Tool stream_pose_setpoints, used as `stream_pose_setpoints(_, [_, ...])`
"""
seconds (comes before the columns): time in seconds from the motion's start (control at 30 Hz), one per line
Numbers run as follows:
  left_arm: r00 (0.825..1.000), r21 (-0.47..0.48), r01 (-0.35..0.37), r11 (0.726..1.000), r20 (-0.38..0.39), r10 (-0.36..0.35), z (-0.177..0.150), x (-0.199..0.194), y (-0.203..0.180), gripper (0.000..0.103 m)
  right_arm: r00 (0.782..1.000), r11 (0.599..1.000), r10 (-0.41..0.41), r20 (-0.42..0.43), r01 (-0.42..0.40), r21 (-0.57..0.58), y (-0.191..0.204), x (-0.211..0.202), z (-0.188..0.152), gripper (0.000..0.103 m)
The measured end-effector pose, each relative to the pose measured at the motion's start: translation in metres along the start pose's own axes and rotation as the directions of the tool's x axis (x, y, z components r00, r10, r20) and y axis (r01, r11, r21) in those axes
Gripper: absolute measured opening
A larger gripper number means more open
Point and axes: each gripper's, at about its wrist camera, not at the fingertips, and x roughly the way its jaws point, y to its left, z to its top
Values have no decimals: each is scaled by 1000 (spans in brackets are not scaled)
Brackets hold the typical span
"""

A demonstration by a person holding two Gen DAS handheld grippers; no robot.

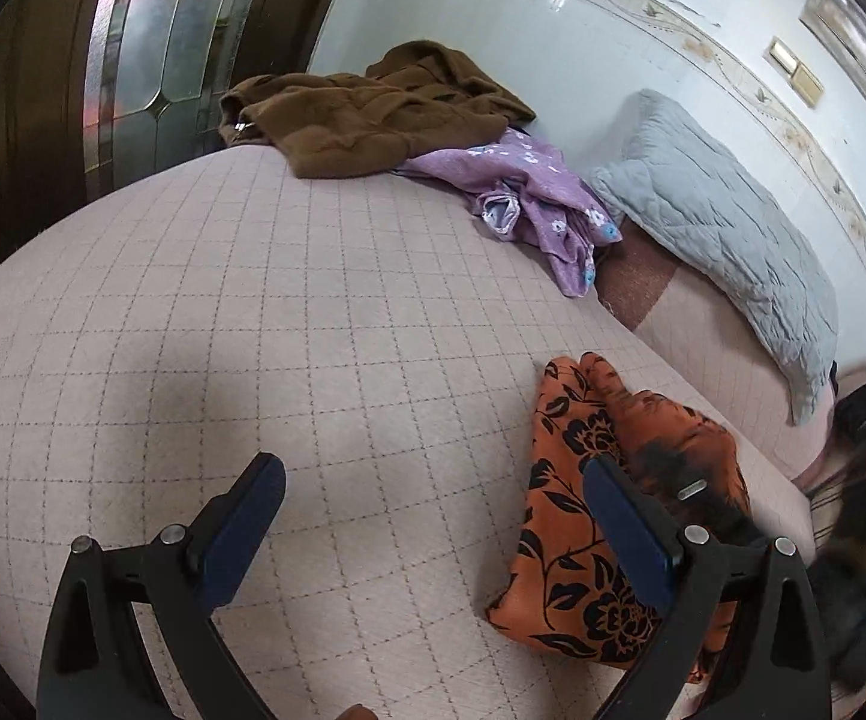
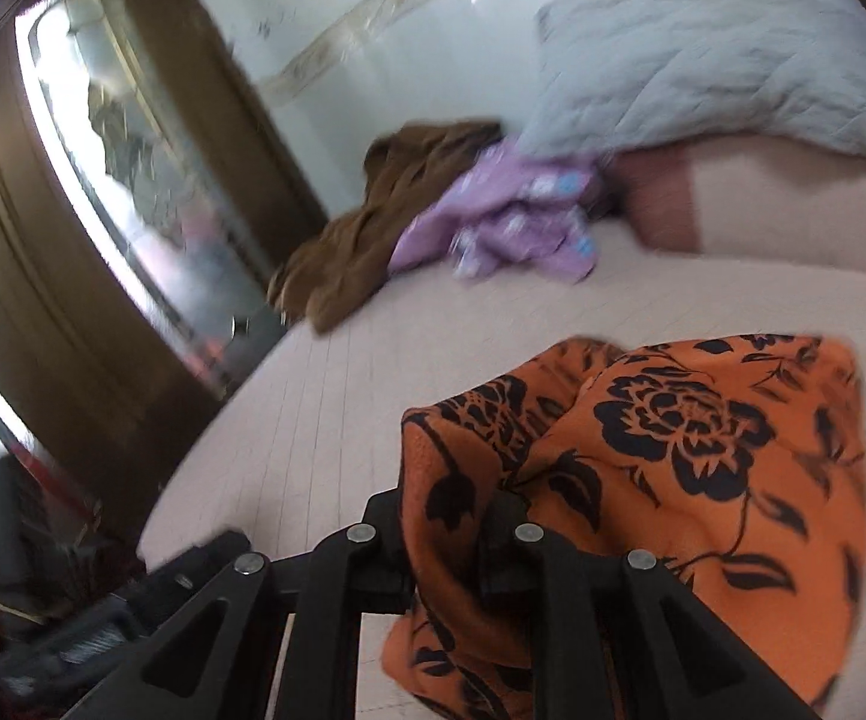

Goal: Fold small clothes
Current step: 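Grasp the side edge of the folded orange shirt with both grippers, then fold the held edge lengthwise over the shirt with both grippers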

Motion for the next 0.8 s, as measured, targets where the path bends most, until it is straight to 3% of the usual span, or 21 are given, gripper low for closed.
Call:
stream_pose_setpoints(0.17, [1000,-9,5,1000,-5,-6,0,1,2,99,995,1000,-20,-101,21,10,1,37,-49,15])
stream_pose_setpoints(0.33, [998,-23,37,999,-53,-39,-2,10,-1,99,993,997,-69,-96,65,-43,6,39,-54,16])
stream_pose_setpoints(0.47, [985,-34,97,995,-139,-101,-10,27,-11,99,990,985,-102,-93,87,-152,23,17,-51,33])
stream_pose_setpoints(0.53, [971,-56,148,987,-181,-156,-14,35,-14,99,995,983,-73,-68,60,-176,28,-8,-54,63])
stream_pose_setpoints(0.57, [962,-73,173,982,-200,-185,-17,39,-15,99,998,985,-54,-44,45,-168,26,-22,-55,89])
stream_pose_setpoints(0.6, [955,-87,190,978,-214,-205,-18,41,-15,99,999,987,-51,-5,50,-150,21,-41,-57,95])
stream_pose_setpoints(0.7, [922,-149,250,957,-266,-282,-25,53,-17,99,999,998,-29,36,31,-55,-6,-78,-58,95])
stream_pose_setpoints(0.8, [887,-215,293,932,-303,-349,-29,63,-18,101,997,990,6,73,-16,142,-60,-109,-59,95])
